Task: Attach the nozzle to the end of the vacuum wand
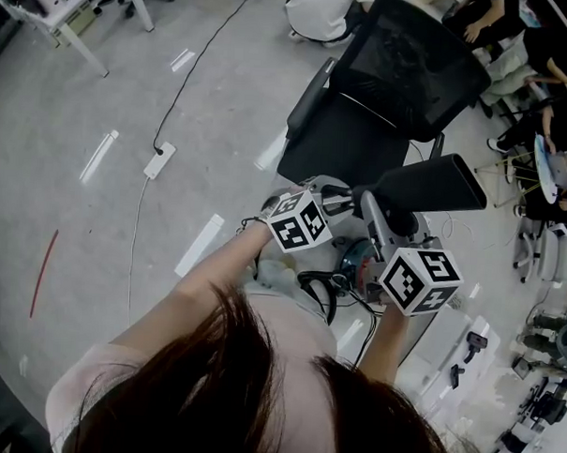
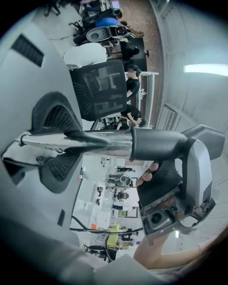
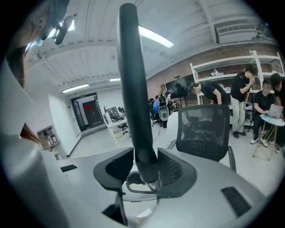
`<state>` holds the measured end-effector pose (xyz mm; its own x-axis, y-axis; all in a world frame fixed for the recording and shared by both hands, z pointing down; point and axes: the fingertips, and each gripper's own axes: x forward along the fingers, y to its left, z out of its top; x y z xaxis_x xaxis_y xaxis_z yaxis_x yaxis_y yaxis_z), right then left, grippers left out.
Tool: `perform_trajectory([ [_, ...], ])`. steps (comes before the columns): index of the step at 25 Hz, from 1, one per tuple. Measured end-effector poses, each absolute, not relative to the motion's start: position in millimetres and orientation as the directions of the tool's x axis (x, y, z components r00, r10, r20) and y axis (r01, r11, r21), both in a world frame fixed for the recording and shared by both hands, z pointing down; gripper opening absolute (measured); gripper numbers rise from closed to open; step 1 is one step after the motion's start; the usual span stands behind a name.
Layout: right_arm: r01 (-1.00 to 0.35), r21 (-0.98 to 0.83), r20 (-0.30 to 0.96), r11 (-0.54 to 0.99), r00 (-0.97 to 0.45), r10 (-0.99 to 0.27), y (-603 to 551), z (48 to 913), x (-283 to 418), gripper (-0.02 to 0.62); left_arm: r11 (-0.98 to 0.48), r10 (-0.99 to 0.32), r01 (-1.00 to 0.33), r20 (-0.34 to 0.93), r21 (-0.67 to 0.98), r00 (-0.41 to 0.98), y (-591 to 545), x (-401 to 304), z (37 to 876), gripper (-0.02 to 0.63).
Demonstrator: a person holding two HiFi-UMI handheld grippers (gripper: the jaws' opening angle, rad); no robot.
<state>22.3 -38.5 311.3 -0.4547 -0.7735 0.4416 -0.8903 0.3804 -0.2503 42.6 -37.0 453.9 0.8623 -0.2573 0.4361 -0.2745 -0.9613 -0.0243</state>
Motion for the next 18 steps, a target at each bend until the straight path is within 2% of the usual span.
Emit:
perform_trajectory([
  [4, -0.855, -0.301, 0.422, 0.422, -0.516, -0.745, -40.5, 316.8, 18.0, 0.164, -0.967, -0.237, -0.254, 0.428, -0.016, 0.872, -35.2, 40.6, 453.2, 0.15],
  [18, -0.973, -0.146, 0.32, 0.181, -0.219, -0.922, -49.3, 319.7, 30.3, 0.167, -0.935, -0.333, -0.352, 0.438, -0.039, 0.835, -46.2, 45.2, 456.2, 0.15],
])
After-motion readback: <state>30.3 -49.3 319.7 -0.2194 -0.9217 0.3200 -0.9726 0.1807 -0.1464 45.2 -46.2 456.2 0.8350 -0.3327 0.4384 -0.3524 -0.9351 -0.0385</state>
